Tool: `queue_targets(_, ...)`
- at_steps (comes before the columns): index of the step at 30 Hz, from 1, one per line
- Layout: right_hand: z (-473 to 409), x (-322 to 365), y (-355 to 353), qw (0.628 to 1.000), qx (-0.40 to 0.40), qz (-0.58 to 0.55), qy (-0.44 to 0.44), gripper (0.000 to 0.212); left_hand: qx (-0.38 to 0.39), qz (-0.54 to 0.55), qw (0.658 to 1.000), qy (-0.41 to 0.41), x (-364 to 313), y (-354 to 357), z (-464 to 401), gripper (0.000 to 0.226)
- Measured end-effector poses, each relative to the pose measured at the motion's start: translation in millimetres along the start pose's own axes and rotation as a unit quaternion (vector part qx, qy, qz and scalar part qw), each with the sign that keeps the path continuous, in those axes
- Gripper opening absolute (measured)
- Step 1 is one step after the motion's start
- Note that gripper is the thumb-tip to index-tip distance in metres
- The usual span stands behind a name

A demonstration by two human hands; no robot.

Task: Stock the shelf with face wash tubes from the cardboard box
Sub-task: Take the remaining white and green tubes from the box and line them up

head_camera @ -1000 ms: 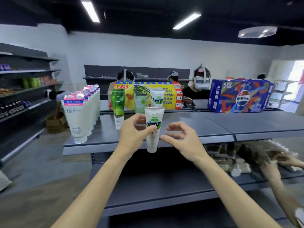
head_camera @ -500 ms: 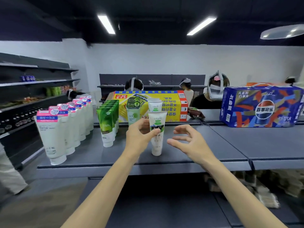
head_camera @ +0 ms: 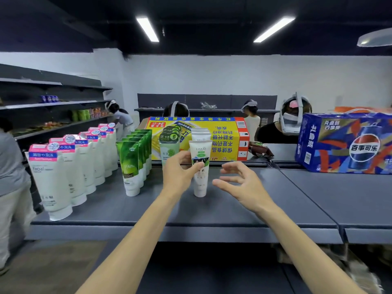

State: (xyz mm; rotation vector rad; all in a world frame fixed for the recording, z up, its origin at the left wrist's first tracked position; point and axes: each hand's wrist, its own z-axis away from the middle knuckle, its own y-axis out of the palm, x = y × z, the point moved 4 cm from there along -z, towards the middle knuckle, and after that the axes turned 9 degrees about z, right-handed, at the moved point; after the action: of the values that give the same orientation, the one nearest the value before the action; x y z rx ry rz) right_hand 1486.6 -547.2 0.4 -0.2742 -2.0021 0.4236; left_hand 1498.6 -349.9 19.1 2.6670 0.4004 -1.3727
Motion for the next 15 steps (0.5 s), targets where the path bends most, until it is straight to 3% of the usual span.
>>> queue_targets(15, -25, -8, -3, 1.000, -0.002, -0.012, -0.007, 0.047, -0.019, -0.036, 0.999, 0.006, 17, 11, -19, 0.024)
